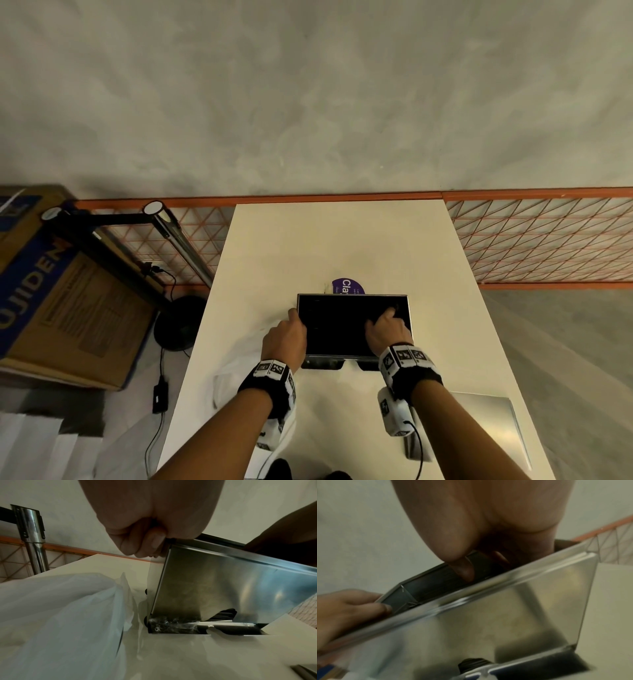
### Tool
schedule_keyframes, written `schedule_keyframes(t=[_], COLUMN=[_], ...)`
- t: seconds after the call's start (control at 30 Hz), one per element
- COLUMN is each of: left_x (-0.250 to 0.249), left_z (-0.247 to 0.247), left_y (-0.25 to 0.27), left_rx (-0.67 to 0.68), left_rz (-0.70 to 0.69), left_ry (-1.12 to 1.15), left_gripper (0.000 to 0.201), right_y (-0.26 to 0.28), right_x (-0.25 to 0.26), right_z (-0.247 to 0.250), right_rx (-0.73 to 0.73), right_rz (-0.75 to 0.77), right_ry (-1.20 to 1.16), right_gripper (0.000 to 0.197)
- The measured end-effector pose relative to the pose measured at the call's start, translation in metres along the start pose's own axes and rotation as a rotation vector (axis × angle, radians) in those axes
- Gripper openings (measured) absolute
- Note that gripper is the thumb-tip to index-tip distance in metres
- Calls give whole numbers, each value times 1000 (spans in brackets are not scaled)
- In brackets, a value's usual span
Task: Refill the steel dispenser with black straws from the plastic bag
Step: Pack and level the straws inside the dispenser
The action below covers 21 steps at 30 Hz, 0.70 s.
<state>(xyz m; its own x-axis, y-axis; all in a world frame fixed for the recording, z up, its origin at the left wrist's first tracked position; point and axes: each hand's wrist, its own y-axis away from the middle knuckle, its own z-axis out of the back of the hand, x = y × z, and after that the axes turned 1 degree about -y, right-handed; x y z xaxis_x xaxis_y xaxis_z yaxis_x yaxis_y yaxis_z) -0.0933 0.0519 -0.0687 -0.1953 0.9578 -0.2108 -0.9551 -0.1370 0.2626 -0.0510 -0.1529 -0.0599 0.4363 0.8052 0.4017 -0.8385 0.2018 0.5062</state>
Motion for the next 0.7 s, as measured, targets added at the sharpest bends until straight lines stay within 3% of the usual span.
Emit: schedule_keyframes(t=[0.23, 0.33, 0.5, 0.7], left_x=[-3, -4, -4, -3], left_z=[1, 2, 2, 0], left_y=[-1, -2, -4, -14], left_rx=[-4, 5, 15, 27], left_rz=[18, 24, 32, 38], left_ry=[14, 13, 13, -25], left_gripper=[28, 28, 27, 37], right_y=[-2, -1, -4, 1], right_x=[-4, -5, -1, -1], right_z=[10, 9, 9, 17], right_rx=[19, 34, 75, 27], right_rz=[69, 50, 15, 151], right_ry=[-59, 10, 11, 91], right_gripper=[52, 58, 52, 56])
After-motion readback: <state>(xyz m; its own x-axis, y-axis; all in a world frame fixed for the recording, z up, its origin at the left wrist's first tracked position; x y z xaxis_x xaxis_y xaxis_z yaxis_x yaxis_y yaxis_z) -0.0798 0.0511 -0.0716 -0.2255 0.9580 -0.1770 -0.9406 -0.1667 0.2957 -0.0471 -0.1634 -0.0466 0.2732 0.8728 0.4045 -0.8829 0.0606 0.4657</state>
